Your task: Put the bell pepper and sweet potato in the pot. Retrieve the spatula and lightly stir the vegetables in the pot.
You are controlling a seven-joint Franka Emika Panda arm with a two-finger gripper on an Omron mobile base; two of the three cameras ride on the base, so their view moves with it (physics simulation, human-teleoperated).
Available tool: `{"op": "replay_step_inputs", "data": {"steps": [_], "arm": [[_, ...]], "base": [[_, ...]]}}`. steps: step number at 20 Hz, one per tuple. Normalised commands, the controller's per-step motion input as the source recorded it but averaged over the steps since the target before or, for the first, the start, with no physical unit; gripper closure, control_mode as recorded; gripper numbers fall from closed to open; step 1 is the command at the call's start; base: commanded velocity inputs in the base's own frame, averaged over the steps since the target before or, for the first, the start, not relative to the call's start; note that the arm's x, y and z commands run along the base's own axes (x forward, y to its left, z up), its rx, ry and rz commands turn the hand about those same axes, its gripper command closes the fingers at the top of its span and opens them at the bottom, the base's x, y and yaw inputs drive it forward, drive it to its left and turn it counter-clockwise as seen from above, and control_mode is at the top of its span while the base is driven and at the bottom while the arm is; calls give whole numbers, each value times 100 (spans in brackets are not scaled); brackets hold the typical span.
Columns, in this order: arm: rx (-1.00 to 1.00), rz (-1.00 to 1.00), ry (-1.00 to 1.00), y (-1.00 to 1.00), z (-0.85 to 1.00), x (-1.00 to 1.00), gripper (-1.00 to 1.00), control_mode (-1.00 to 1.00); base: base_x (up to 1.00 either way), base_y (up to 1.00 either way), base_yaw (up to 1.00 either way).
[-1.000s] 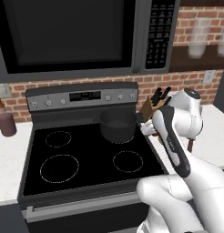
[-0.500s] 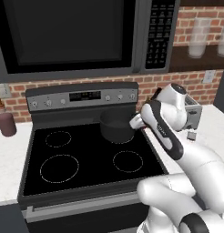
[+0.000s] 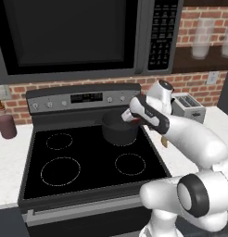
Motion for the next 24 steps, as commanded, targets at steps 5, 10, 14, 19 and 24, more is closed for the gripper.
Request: {"op": "replay_step_inputs", "data": {"steps": [5,10,14,19,24], "arm": [[0,-3,0,1,-22,57,100,-100],[0,-4,-1,10,-39,49,100,-100],[-2,-6,-2,18,-49,37,100,-100],[-4,-7,-1,20,-51,38,100,-100],[-5,-7,0,19,-41,40,100,-100]], "base": [[0,0,0],[0,0,0],[0,0,0],[0,0,0],[0,0,0]]}}
